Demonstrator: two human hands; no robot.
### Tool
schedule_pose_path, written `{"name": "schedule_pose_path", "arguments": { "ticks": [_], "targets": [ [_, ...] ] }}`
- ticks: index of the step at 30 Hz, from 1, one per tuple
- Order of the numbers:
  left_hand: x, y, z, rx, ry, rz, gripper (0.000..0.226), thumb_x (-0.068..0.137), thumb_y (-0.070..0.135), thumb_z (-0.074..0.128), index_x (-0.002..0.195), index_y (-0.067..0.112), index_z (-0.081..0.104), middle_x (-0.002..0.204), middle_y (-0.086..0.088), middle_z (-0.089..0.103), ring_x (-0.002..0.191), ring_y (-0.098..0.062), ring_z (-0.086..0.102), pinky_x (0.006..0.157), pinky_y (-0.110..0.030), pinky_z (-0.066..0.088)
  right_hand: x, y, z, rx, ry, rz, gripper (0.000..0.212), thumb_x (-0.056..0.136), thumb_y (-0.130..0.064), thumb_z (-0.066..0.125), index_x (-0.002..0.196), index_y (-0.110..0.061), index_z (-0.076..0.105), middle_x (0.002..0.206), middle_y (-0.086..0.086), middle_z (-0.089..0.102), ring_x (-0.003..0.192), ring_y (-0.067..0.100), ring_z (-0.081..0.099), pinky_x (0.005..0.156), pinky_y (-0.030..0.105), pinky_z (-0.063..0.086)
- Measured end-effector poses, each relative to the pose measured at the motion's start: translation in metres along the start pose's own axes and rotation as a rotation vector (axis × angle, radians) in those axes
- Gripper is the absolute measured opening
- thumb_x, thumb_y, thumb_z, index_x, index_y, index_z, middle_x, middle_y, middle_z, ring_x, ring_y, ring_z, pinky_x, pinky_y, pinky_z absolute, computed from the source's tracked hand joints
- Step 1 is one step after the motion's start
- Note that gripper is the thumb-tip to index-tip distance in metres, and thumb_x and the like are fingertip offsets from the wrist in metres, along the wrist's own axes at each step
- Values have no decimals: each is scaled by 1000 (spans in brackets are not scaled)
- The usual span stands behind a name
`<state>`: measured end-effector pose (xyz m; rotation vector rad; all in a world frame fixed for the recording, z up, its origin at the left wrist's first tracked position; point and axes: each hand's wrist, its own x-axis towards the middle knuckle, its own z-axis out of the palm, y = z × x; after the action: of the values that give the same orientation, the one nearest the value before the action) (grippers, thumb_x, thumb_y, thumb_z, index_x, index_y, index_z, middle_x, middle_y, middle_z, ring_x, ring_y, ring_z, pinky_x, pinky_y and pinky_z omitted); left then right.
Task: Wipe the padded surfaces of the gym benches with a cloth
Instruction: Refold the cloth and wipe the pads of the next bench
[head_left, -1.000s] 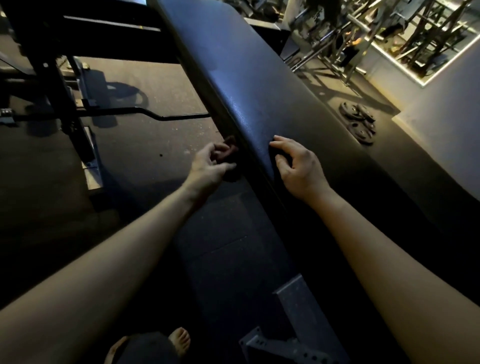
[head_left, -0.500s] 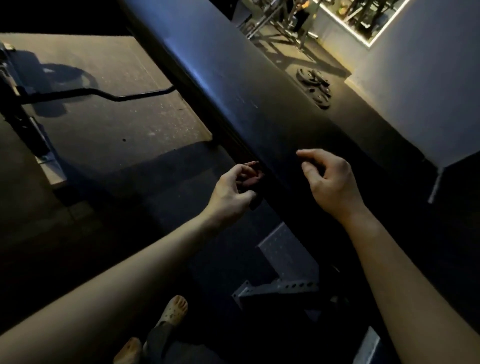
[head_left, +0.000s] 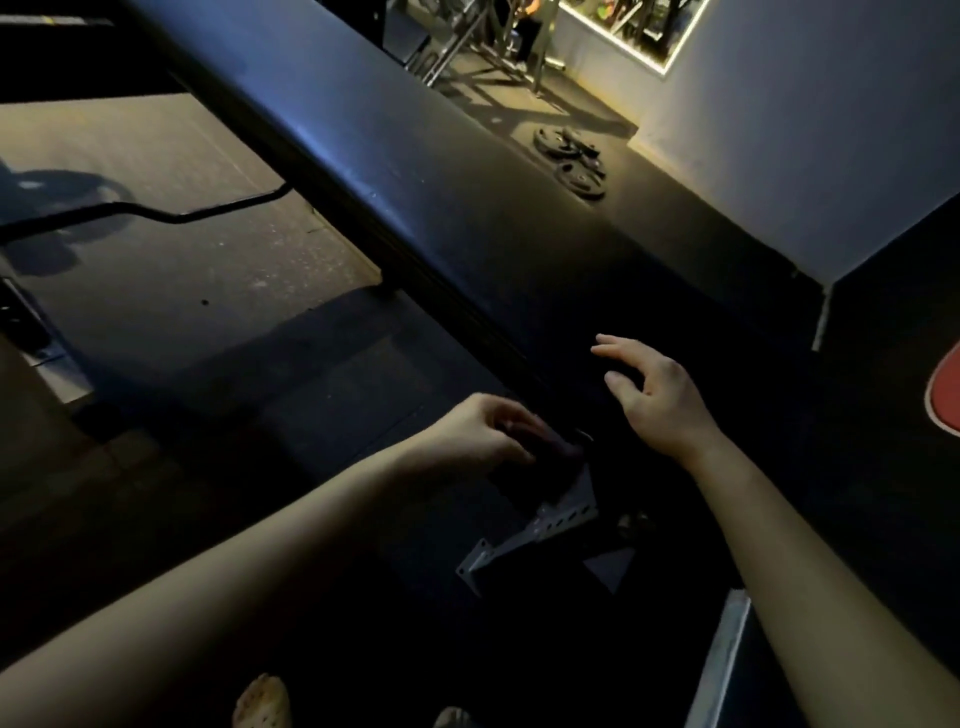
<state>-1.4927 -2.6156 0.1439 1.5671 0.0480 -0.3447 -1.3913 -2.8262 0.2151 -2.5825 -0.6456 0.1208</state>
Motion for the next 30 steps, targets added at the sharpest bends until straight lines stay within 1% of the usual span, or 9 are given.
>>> {"name": "schedule_pose_path", "arguments": {
  "ticks": [3, 7, 9, 12, 16, 19, 22, 26, 30],
  "targets": [
    [-12, -2, 18, 57, 144, 34, 36, 79, -4, 73, 108, 18, 70, 97, 1, 76, 84, -6, 71, 72, -25, 57, 2, 5, -8, -33, -60, -68, 36, 100, -15, 58, 135, -21, 63, 145, -10, 55, 132, -2, 43, 101, 6, 28],
    [-19, -7, 35, -238, 463, 120, 24, 81, -6, 70, 101, 6, 73, 90, -14, 78, 77, -30, 75, 69, -42, 62, -5, 24, -22, -101, -78, -169, 36, 99, -19, 61, 135, -22, 62, 141, -8, 59, 132, 9, 52, 102, 16, 33],
    [-12, -11, 45, -284, 621, 138, 23, 88, -7, 66, 101, 10, 75, 90, -10, 78, 78, -26, 75, 66, -39, 62, -9, 36, -25, -131, -97, -215, 37, 98, -19, 61, 135, -21, 62, 144, -7, 57, 134, 11, 51, 104, 19, 35],
    [7, -8, 53, -296, 896, 180, 20, 93, 1, 67, 105, 14, 76, 96, -5, 78, 89, -21, 75, 76, -33, 63, -15, 49, -21, -130, -119, -276, 40, 100, -20, 59, 139, -17, 60, 152, -4, 50, 140, 13, 45, 114, 27, 33],
    [30, 0, 40, -340, 1196, 183, 10, 90, 15, 76, 97, 19, 70, 94, -2, 74, 90, -19, 71, 82, -30, 60, -24, 55, -12, -110, -76, -337, 41, 101, -16, 54, 141, -10, 58, 153, 6, 49, 143, 20, 44, 119, 31, 29],
    [40, 2, 63, -340, 1213, 195, 9, 91, 15, 75, 93, 20, 68, 89, 1, 73, 86, -17, 70, 77, -31, 61, -26, 52, -9, -168, -45, -348, 45, 100, -23, 45, 141, -8, 58, 152, 10, 50, 142, 23, 44, 120, 34, 29],
    [43, -7, 133, -378, 1205, 237, 12, 96, 11, 68, 94, 22, 63, 86, 3, 67, 73, 1, 63, 64, -18, 53, -27, 52, -7, -196, -37, -353, 43, 103, -19, 48, 144, -9, 54, 155, 9, 46, 145, 21, 40, 121, 34, 26],
    [24, -23, 220, -354, 1106, 248, 14, 98, 10, 65, 98, 24, 61, 90, 3, 68, 83, -1, 66, 73, -19, 54, -25, 53, -6, -213, -28, -370, 44, 104, -20, 47, 147, -10, 51, 157, 8, 43, 147, 20, 37, 122, 36, 25],
    [35, -15, 179, -198, 1166, 321, 15, 93, 0, 65, 97, 14, 66, 90, 1, 70, 84, -7, 66, 78, -21, 53, -25, 55, -4, -184, -12, -368, 47, 100, -24, 44, 143, -9, 55, 154, 9, 48, 143, 22, 42, 120, 36, 28]
  ]
}}
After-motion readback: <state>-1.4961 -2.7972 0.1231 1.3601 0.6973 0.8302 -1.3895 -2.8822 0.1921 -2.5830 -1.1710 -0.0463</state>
